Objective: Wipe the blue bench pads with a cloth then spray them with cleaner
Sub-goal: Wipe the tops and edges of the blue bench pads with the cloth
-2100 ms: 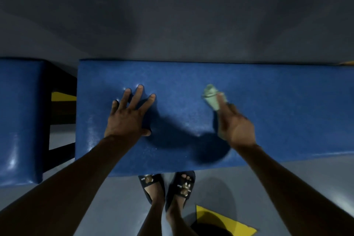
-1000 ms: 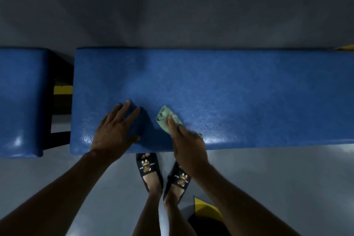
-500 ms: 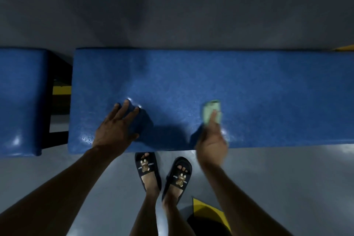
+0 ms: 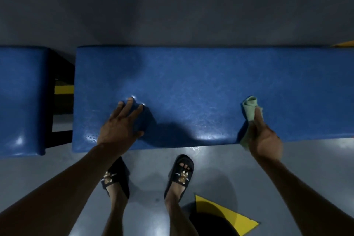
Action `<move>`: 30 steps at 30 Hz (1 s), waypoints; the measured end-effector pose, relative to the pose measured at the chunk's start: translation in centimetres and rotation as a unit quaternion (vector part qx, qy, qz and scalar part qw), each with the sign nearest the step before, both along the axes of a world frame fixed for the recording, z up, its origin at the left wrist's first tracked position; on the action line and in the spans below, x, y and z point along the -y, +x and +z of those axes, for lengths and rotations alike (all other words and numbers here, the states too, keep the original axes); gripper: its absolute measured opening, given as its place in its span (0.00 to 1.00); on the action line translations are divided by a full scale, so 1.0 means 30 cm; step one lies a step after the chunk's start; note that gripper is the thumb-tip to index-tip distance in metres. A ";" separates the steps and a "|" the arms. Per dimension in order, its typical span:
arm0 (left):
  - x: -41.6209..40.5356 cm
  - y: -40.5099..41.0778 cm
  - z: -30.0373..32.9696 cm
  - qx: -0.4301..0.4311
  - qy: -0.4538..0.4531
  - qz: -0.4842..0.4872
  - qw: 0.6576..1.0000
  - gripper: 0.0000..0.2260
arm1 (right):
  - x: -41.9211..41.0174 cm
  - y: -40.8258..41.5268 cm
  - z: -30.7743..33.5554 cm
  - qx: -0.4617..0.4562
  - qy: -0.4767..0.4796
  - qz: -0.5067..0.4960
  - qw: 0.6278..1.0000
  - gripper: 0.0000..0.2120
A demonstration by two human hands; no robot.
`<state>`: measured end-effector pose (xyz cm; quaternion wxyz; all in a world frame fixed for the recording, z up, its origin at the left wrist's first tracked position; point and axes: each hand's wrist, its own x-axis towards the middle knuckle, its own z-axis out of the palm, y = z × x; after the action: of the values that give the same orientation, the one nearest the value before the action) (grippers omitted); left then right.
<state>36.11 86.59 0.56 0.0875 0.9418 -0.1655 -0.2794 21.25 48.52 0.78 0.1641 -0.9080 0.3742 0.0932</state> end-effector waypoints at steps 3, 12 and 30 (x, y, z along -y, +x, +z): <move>-0.017 -0.006 -0.003 0.004 -0.020 -0.004 1.000 0.38 | -0.228 0.044 -0.045 0.040 0.033 -0.140 0.989 0.32; -0.136 0.036 0.031 0.040 -0.096 -0.040 0.994 0.33 | -0.648 0.099 -0.086 0.105 0.000 0.379 0.919 0.27; -0.461 0.125 -0.022 0.018 -0.034 -0.041 0.998 0.37 | -1.107 0.129 -0.086 0.096 0.054 0.234 0.966 0.33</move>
<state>39.84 100.41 -0.10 0.1046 0.9356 -0.2149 -0.2601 25.13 81.74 -1.81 0.2214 -0.9648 0.1280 0.0617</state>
